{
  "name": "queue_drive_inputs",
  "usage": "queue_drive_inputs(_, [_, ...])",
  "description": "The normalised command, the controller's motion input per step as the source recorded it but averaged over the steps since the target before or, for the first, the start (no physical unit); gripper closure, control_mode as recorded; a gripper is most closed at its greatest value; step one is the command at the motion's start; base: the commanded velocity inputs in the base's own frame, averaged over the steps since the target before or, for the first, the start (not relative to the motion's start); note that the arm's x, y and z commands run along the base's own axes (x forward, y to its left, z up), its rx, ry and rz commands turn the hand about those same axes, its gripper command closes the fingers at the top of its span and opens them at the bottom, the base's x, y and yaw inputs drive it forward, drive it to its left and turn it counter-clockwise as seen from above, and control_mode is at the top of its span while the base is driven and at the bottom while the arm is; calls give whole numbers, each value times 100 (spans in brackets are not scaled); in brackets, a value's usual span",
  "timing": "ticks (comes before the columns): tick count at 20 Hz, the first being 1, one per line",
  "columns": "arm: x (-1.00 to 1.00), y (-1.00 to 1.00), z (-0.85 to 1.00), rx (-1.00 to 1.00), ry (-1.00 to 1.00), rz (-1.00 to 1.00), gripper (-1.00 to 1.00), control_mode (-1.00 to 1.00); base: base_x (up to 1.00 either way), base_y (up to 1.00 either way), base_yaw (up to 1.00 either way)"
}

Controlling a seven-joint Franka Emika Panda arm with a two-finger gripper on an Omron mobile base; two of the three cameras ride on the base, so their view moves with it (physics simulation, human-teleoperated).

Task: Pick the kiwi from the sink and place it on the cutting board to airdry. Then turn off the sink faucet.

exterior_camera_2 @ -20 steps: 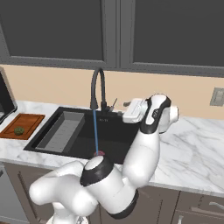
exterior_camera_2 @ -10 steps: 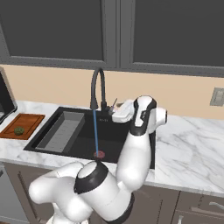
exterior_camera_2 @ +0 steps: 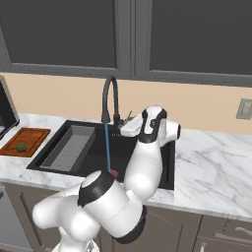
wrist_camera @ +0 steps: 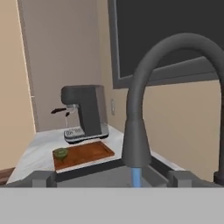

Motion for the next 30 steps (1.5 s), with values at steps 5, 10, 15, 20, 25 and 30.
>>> queue_drive_inputs(5, [60,-8,-23,0,6,3,-100,-100,0,0,0])
queue_drive_inputs(10, [54,0,-13,0,5,1,-100,-100,0,0,0])
queue_drive_inputs(15, [45,0,-14,0,4,0,-100,-100,0,0,0])
queue_drive_inputs(20, [34,0,-21,0,4,0,-100,-100,0,0,0])
queue_drive_inputs(25, [34,0,-24,0,4,0,-100,-100,0,0,0])
queue_drive_inputs(30, [33,0,-12,0,1,0,-100,-100,0,0,0])
